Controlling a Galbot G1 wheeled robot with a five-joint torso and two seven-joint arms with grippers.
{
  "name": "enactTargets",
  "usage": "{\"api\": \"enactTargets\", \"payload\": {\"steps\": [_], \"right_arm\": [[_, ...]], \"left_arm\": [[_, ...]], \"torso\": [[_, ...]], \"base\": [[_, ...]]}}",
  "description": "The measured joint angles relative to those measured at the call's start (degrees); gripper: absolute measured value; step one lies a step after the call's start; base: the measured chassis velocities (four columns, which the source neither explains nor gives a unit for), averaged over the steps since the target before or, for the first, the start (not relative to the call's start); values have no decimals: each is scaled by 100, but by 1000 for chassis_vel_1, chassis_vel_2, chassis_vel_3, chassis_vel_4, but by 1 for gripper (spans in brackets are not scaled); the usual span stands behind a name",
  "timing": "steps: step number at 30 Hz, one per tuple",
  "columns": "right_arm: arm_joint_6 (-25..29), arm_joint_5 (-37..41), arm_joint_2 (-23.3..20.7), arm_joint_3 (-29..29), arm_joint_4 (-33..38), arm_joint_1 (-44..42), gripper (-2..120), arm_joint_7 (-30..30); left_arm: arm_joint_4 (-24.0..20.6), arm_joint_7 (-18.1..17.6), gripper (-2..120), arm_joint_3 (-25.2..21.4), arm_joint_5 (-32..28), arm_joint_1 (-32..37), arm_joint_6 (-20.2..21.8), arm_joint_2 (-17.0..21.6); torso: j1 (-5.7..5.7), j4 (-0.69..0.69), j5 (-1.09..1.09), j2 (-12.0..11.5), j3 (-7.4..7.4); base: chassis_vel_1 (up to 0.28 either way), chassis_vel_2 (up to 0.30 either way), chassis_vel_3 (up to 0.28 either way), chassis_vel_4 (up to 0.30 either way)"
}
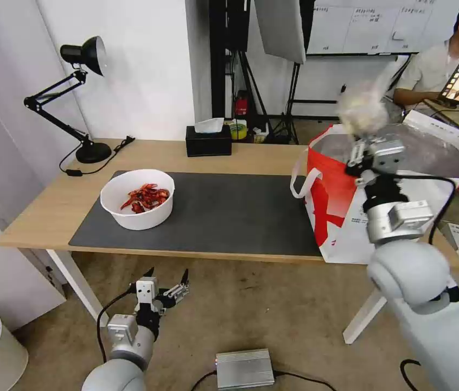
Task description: Pick up the trash from the table and place it into the takeout bag.
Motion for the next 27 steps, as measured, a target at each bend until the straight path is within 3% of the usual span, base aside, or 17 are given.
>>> {"api": "enactTargets", "payload": {"steps": [10,24,27], "right_arm": [[-369,644,-247,649,-328,68,3,127],[-681,1125,-244,612,-580,186,3,281],[-818,1319,-239,595,-512,176,10,400]], "left_arm": [[77,5,100,101,-17,-90,0,1],[95,17,100,97,-22,-64,-13,2],[101,23,100,97,-22,-62,-14,1]], "torso": [[0,0,0,0,0],[0,0,-1,0,0],[0,0,-1,0,-1]], "base": [[0,0,0,0],[0,0,0,0],[0,0,0,0]]}}
